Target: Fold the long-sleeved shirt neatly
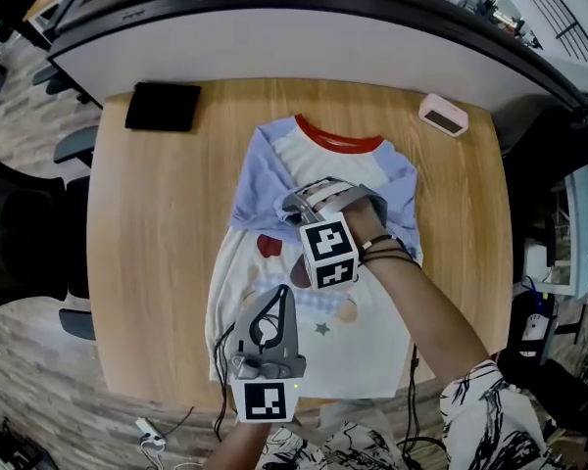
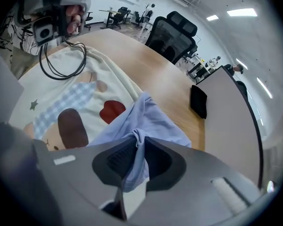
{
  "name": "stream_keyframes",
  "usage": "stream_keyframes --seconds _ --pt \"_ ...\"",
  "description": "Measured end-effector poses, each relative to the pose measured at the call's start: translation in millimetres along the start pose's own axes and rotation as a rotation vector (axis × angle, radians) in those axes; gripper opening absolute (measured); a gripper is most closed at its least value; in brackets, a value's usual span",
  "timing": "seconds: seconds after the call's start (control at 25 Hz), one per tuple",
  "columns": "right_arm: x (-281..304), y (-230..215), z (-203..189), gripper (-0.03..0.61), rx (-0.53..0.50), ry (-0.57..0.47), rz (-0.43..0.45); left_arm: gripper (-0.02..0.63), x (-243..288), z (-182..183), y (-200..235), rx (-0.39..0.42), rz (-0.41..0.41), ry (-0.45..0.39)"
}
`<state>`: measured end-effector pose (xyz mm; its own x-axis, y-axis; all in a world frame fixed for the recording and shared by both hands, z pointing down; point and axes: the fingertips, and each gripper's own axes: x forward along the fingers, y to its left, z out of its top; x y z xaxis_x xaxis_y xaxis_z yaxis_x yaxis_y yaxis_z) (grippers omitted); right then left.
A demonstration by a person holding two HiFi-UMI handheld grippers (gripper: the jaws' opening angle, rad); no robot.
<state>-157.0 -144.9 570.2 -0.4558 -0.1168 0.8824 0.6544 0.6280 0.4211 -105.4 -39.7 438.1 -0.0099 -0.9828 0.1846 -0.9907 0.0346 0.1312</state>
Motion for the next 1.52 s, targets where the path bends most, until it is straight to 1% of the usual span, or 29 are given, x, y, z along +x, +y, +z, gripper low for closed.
stream_keyframes --seconds 0.04,0.12,0.2,0.24,0.32,0.36,0.4,0.44,0.48,0.52,0.56,0.6,0.64,0.72,0.8,0.84,0.92,0.96,1.04,1.08,1.12,1.16,1.2,1.24,1.28,1.32,1.4,1.48,1.52 --pt "6 2 3 0.077 0.024 -0.015 0.005 0.005 -1 -3 0 0.011 -0.008 0.008" --pt "11 2 8 0.154 0.106 -0.077 0.012 0.005 -2 -7 0 0.039 -0.025 0.029" --pt "-1 -3 13 0.252 0.248 -0.190 0.015 0.005 -3 -9 0 0.031 -0.028 0.028" --pt "-10 -6 12 0.293 0.338 -0.249 0.018 0.005 -3 -10 -1 0.046 -0.038 0.035" --pt "-24 -13 1 0.322 0.506 -0.325 0.022 0.005 -2 -11 -4 0.061 -0.056 0.041" --pt "-26 -13 -9 0.325 0.569 -0.332 0.029 0.005 -2 -10 -5 0.056 -0.060 0.038" --pt "-23 -10 -19 0.313 0.616 -0.324 0.045 0.005 -1 -9 -6 0.045 -0.059 0.032" --pt "-18 -3 -27 0.281 0.656 -0.309 0.072 0.005 -1 -8 -7 0.029 -0.055 0.024" --pt "-11 5 -32 0.275 0.695 -0.299 0.106 0.005 0 -6 -9 0.021 -0.052 0.019" --pt "-6 13 -36 0.271 0.735 -0.295 0.137 0.005 0 -6 -10 0.025 -0.055 0.019" --pt "-2 18 -38 0.235 0.773 -0.295 0.153 0.005 0 -6 -11 0.038 -0.061 0.024" --pt "0 19 -40 0.156 0.801 -0.297 0.147 0.005 1 -6 -12 0.058 -0.068 0.030" --pt "-1 15 -41 0.046 0.810 -0.299 0.126 0.005 1 -6 -12 0.075 -0.074 0.036" --pt "-11 2 -37 0.034 0.769 -0.312 0.069 0.005 1 -6 -11 0.077 -0.073 0.039" --pt "-29 -17 -25 0.034 0.649 -0.299 0.005 0.005 -1 -5 -9 0.066 -0.069 0.041" --pt "-37 -27 -18 0.034 0.559 -0.263 -0.027 0.005 -2 -4 -6 0.058 -0.063 0.037" --pt "-44 -43 -7 0.034 0.333 -0.130 -0.068 0.005 -4 -1 -1 0.081 -0.061 0.033" --pt "-43 -47 -4 0.035 0.210 -0.049 -0.070 0.005 -5 0 3 0.096 -0.060 0.032" --pt "-35 -51 5 0.035 -0.026 0.089 -0.070 0.005 -9 1 10 0.093 -0.046 0.030" --pt "-30 -52 11 0.037 -0.123 0.129 -0.078 0.005 -12 1 14 0.082 -0.034 0.026" --pt "-24 -52 18 0.040 -0.195 0.142 -0.088 0.005 -14 1 18 0.070 -0.023 0.021" --pt "-17 -49 28 0.045 -0.237 0.126 -0.094 0.005 -16 1 21 0.059 -0.013 0.016" --pt "-11 -45 39 0.066 -0.253 0.090 -0.092 0.005 -18 1 25 0.046 -0.003 0.011" --pt "-5 -40 48 0.118 -0.250 0.047 -0.086 0.005 -20 1 28 0.035 0.006 0.007" --pt "-1 -35 55 0.190 -0.228 0.007 -0.080 0.005 -22 1 31 0.029 0.011 0.005" --pt "1 -30 56 0.239 -0.183 -0.023 -0.072 0.005 -24 1 32 0.028 0.013 0.004" --pt "3 -23 44 0.230 -0.036 -0.058 -0.046 0.005 -25 0 34 0.044 0.005 0.012" --pt "3 -16 15 0.229 0.138 -0.066 -0.004 0.005 -25 -1 32 0.078 -0.009 0.024" --pt "2 -10 -2 0.229 0.212 -0.058 0.026 0.005 -25 -1 31 0.077 -0.009 0.022"
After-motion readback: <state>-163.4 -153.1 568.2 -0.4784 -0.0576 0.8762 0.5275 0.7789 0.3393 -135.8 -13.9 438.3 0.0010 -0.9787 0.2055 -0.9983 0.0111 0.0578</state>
